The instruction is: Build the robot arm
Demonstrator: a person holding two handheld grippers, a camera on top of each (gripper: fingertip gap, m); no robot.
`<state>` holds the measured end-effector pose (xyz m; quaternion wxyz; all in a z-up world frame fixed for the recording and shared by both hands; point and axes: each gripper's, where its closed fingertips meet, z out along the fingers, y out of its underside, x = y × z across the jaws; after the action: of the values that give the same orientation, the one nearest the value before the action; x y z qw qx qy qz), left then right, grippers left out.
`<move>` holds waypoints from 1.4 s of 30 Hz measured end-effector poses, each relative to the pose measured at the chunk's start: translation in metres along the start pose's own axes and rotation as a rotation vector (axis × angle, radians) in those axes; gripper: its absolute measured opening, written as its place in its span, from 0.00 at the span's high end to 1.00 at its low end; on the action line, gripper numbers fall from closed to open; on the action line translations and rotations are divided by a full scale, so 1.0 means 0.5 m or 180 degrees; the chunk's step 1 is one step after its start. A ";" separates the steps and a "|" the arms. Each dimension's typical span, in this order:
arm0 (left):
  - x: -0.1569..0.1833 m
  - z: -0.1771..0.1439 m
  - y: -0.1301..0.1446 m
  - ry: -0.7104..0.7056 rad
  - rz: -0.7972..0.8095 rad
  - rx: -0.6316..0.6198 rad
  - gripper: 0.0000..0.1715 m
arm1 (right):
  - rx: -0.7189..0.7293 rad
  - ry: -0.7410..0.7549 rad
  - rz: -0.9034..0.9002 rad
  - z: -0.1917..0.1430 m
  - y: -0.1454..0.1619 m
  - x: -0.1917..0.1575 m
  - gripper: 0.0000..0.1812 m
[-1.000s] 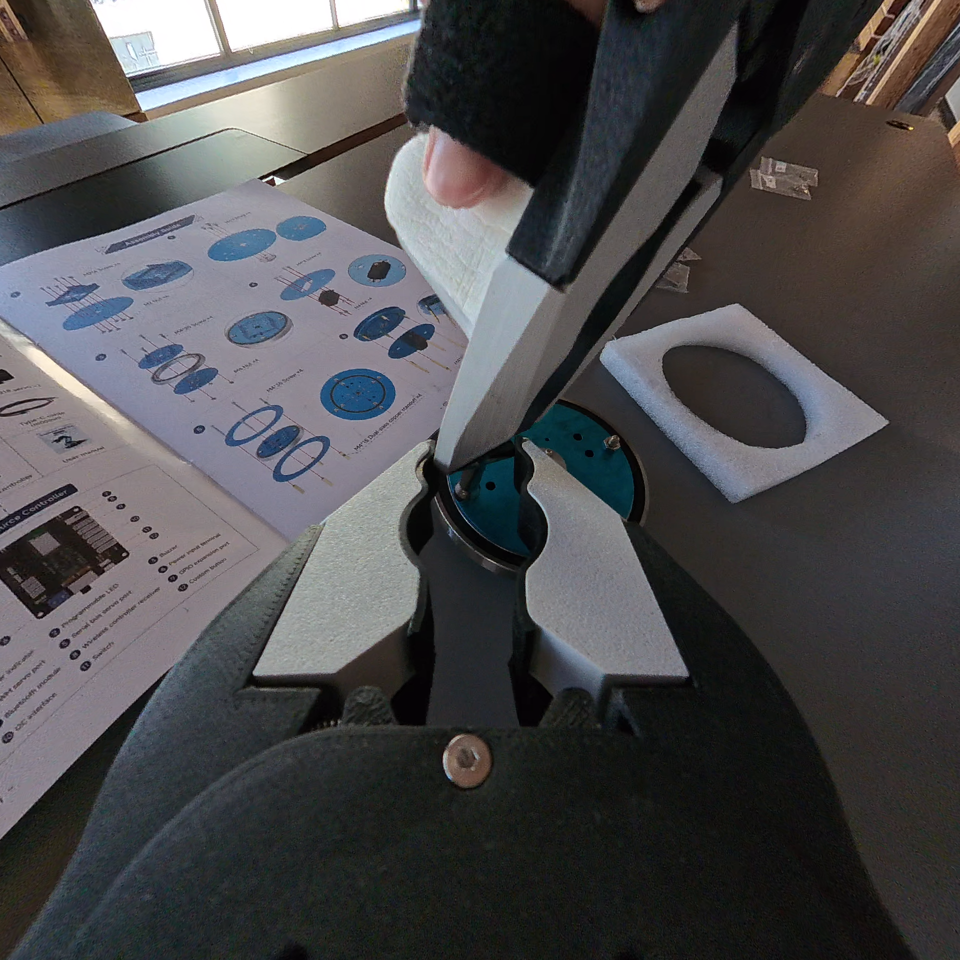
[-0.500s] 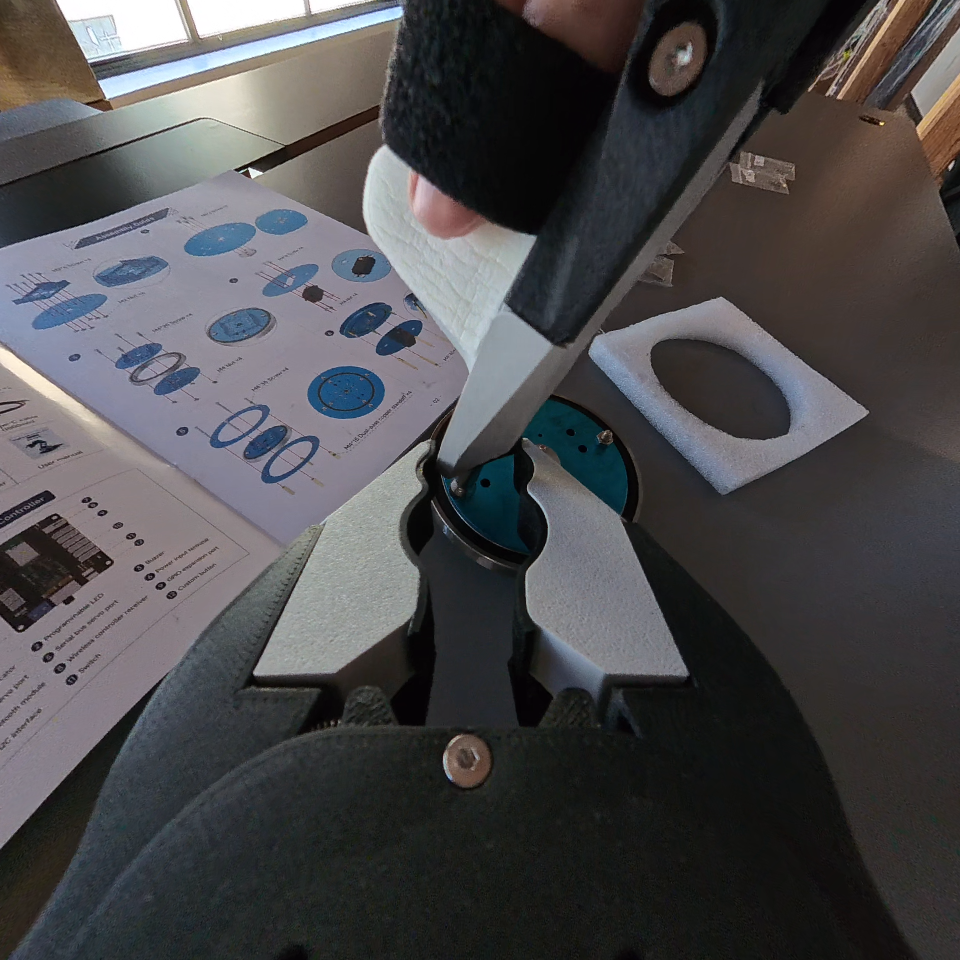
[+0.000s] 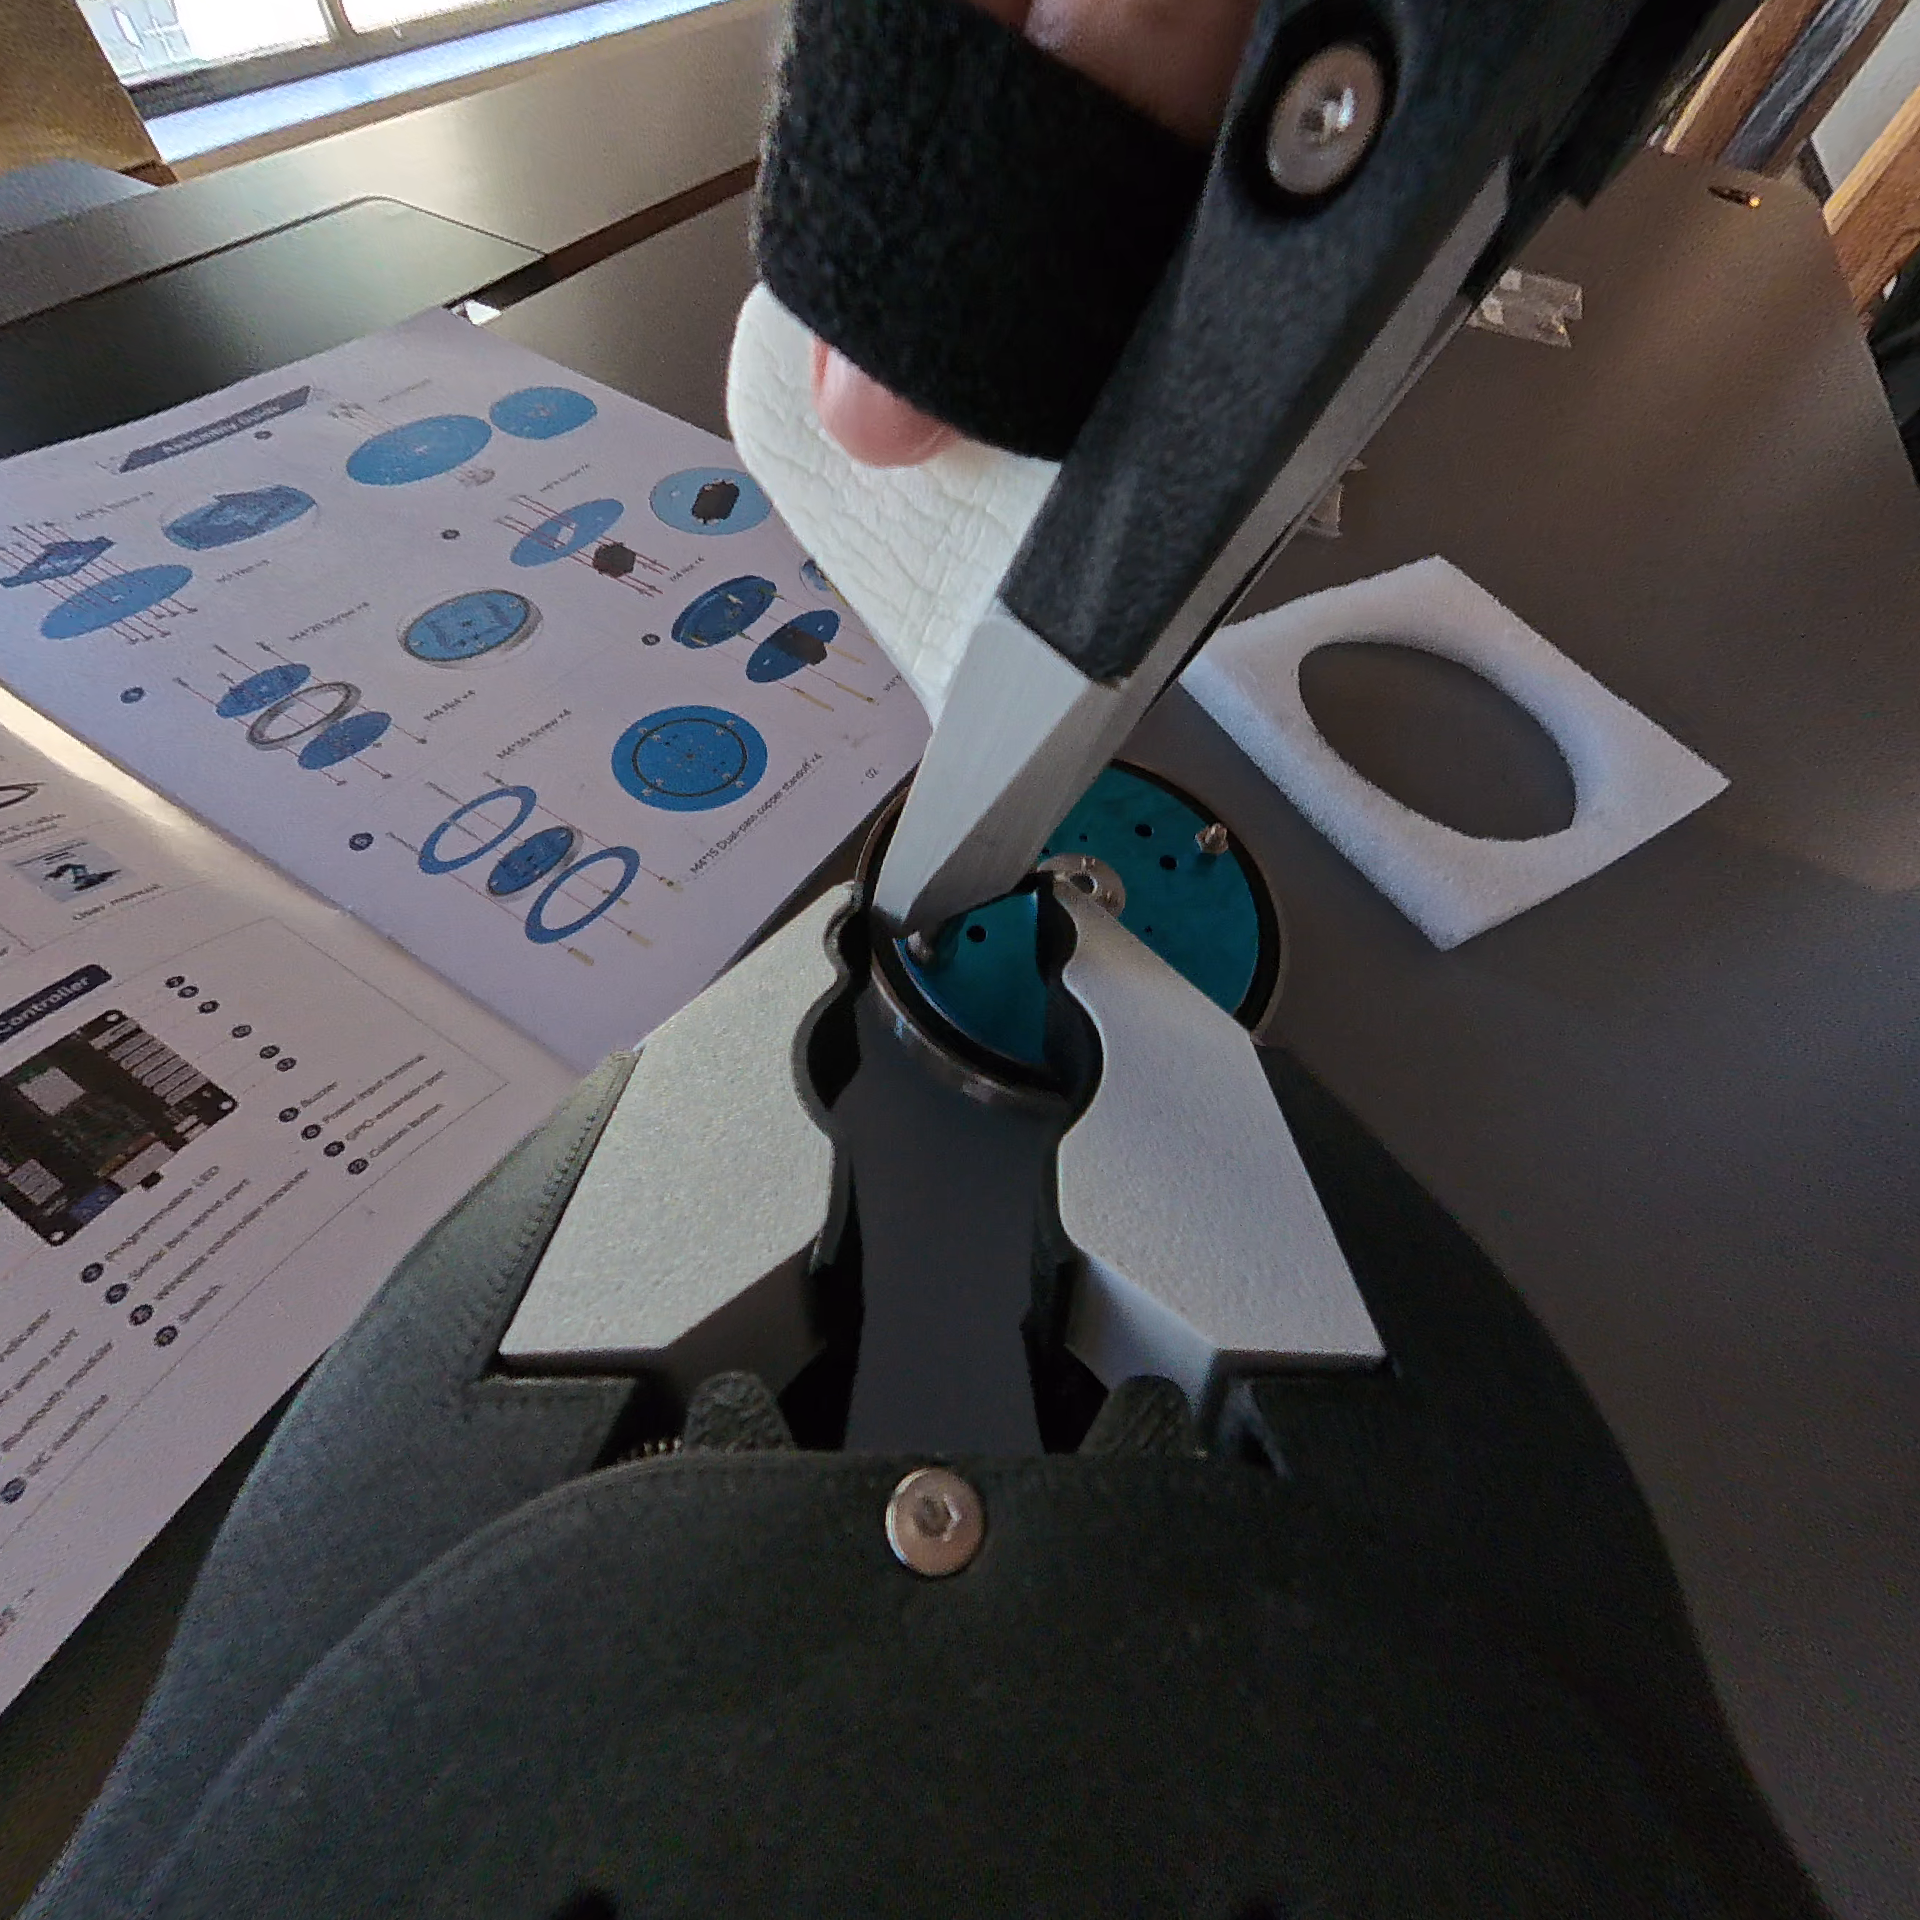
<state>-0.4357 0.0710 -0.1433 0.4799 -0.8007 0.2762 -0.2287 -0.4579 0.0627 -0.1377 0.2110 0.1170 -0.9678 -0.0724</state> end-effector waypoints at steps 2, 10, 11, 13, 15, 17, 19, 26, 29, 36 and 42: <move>-0.001 -0.006 0.014 0.0051 0.0025 -0.0108 0.80 | 0.0007 -0.0017 -0.0003 0.002 -0.001 -0.003 0.90; 0.021 -0.015 0.043 0.0271 0.0286 -0.0342 0.71 | 0.0016 -0.0158 0.0181 0.011 -0.001 -0.012 0.91; 0.022 -0.016 0.044 0.0281 0.0296 -0.0346 0.71 | 0.0011 -0.0163 0.0195 0.012 -0.001 -0.011 0.91; 0.022 -0.018 0.045 0.0303 0.0290 -0.0349 0.71 | 0.0006 -0.0179 0.0221 0.014 0.001 -0.011 0.91; 0.024 -0.020 0.046 0.0338 0.0271 -0.0348 0.70 | -0.0024 -0.0225 0.0280 0.016 0.005 -0.011 0.91; 0.024 -0.021 0.045 0.0353 0.0252 -0.0342 0.70 | -0.0063 -0.0249 0.0314 0.018 0.012 -0.011 0.91; 0.025 -0.021 0.047 0.0359 0.0238 -0.0354 0.70 | -0.0041 -0.0247 0.0365 0.016 0.011 -0.008 0.91; 0.023 -0.022 0.048 0.0355 0.0226 -0.0366 0.71 | -0.0002 -0.0194 0.0418 0.000 0.009 0.004 0.90; 0.023 -0.022 0.048 0.0355 0.0231 -0.0365 0.71 | -0.0037 -0.0204 0.0384 0.003 0.008 -0.001 0.91; 0.024 -0.023 0.048 0.0363 0.0239 -0.0363 0.72 | -0.0031 -0.0275 0.0435 0.007 0.014 -0.007 0.93; 0.024 -0.023 0.048 0.0363 0.0240 -0.0362 0.72 | -0.0003 -0.0307 0.0492 0.014 0.018 -0.009 0.93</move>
<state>-0.4394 0.0464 -0.1588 0.4254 -0.8014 0.3456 -0.2396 -0.4588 0.0734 -0.1438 0.1692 0.0382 -0.9829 -0.0620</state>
